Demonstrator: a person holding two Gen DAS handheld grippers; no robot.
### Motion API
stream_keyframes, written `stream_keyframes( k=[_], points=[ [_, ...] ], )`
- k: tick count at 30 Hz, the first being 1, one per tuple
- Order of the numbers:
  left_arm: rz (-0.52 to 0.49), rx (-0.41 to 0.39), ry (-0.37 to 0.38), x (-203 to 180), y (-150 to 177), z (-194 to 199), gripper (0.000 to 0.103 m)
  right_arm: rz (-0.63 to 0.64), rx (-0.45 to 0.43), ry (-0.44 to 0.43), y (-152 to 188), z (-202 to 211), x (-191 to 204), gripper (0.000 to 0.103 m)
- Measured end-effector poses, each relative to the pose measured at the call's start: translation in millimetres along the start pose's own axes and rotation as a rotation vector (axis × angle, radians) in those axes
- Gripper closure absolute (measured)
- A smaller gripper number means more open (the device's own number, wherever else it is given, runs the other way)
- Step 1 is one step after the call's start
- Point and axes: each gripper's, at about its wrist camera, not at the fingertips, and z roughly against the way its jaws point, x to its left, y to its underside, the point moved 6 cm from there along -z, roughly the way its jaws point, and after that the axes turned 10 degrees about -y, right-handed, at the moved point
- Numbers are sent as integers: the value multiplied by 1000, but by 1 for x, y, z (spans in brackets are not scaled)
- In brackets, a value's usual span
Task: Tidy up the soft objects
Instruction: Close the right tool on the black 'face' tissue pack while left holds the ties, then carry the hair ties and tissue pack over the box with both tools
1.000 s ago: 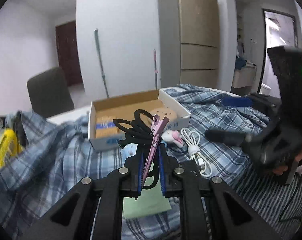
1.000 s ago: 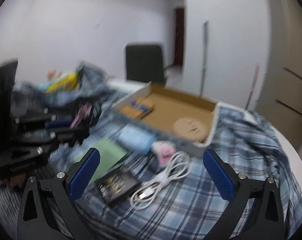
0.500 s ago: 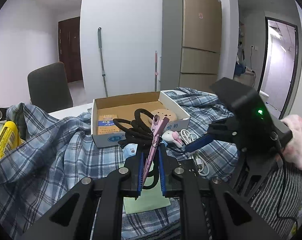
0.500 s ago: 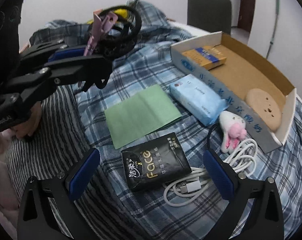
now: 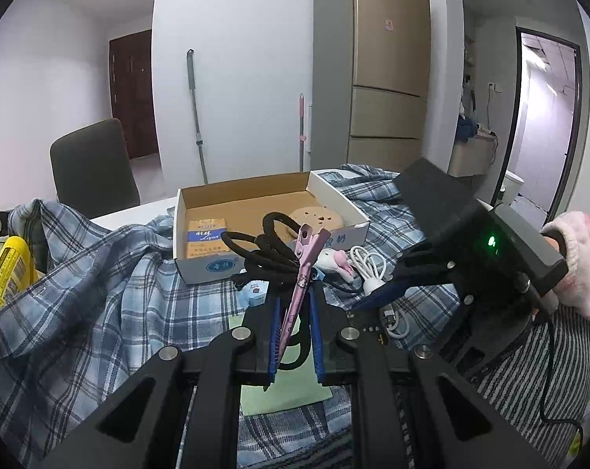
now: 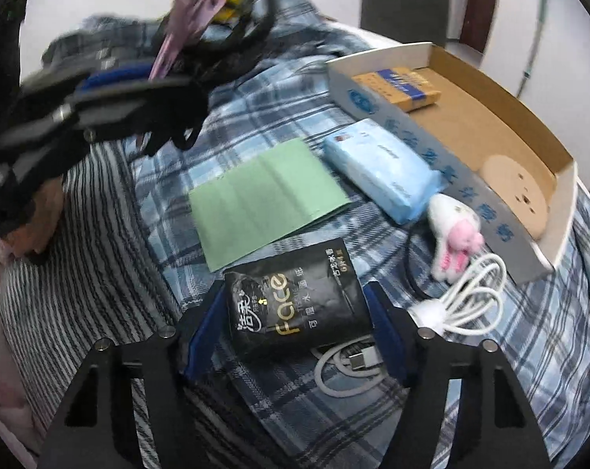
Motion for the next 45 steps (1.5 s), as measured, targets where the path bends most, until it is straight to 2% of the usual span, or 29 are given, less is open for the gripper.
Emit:
stream_keyframes(
  k=[4, 9, 12, 14, 20, 27, 34, 40, 45],
  points=[
    [1, 1, 0, 1, 0, -1, 89, -96, -111, 15, 4, 21, -5, 36],
    [-3, -10, -12, 2, 0, -1, 89, -177, -311, 205, 10, 53, -4, 36],
    [-5, -11, -19, 2, 0, -1, 89, -218, -407, 195, 9, 69, 1, 36],
    [-1, -14, -25, 2, 0, -1, 89, -235, -462, 226, 14, 80, 2, 36],
    [8, -29, -43, 3, 0, 2, 89, -233, -578, 307, 17, 107, 8, 36],
    [5, -63, -66, 1, -3, 8, 89, -188, -660, 386, 11, 121, 13, 36],
    [72, -155, -67, 11, -25, 19, 89, -110, -766, 496, -6, 159, 24, 36],
    [120, -273, -122, 25, -61, 26, 89, -69, -877, 590, -30, 191, 25, 36],
    [105, -376, -162, 23, -92, 29, 89, -86, -934, 653, -51, 204, 9, 36]
  ],
)
